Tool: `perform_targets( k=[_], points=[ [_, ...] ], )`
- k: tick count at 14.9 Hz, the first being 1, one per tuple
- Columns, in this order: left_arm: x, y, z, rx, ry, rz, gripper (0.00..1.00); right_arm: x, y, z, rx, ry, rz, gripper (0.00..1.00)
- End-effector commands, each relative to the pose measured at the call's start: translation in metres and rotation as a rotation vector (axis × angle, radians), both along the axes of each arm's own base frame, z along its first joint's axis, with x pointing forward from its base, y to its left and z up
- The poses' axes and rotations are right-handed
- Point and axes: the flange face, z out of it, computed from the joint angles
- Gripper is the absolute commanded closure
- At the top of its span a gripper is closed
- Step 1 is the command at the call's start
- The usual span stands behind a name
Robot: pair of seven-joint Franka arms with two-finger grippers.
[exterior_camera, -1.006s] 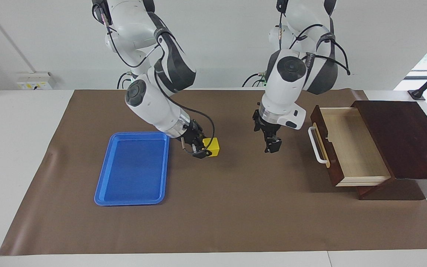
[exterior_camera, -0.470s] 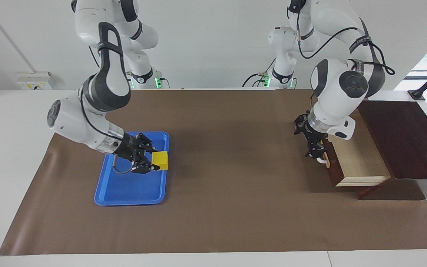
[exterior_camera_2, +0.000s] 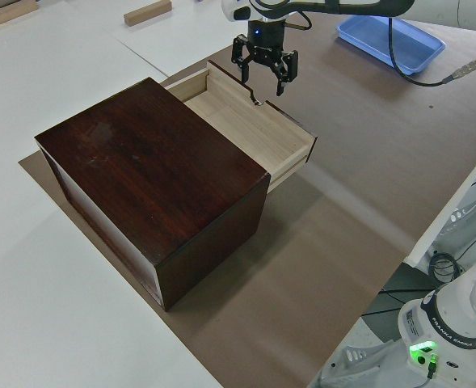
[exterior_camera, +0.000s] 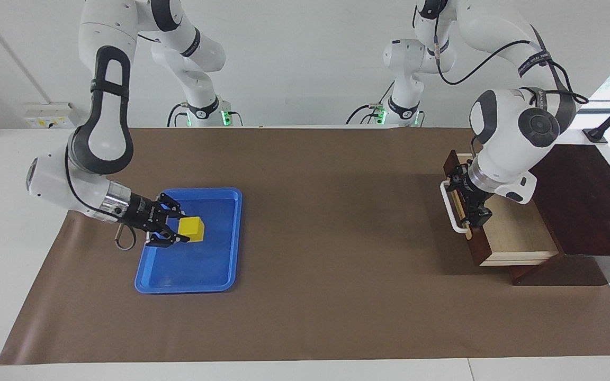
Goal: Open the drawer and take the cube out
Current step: 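Carry the cube with the right gripper and lower it into the blue tray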
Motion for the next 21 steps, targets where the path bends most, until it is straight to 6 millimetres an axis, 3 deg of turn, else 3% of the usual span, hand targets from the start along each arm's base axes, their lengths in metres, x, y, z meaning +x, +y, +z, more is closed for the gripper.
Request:
perform_targets(
  k=[1, 5, 7, 11, 13, 21],
  points=[
    [-0.011, 0.012, 0.002, 0.021, -0.015, -0.023, 0.0, -0.022, -0.009, -0.02, 0.007, -0.013, -0.023, 1.0],
    [-0.008, 0.033, 0.003, 0.021, -0.014, -0.049, 0.0, -0.038, -0.01, -0.038, 0.003, -0.01, -0.057, 1.0],
    [-0.005, 0.058, 0.006, 0.048, -0.021, -0.056, 0.0, -0.044, -0.013, -0.045, -0.014, -0.01, -0.077, 1.0],
    [-0.003, 0.085, 0.008, 0.058, -0.017, -0.107, 0.0, -0.051, -0.013, -0.054, -0.039, -0.028, -0.077, 1.0],
    [-0.003, 0.115, 0.008, 0.059, -0.014, -0.107, 0.0, -0.051, -0.01, -0.055, -0.043, -0.031, -0.074, 1.0],
    [-0.009, 0.198, 0.01, 0.042, -0.032, -0.151, 0.0, -0.057, -0.01, -0.062, -0.056, -0.029, -0.084, 1.0]
  ],
)
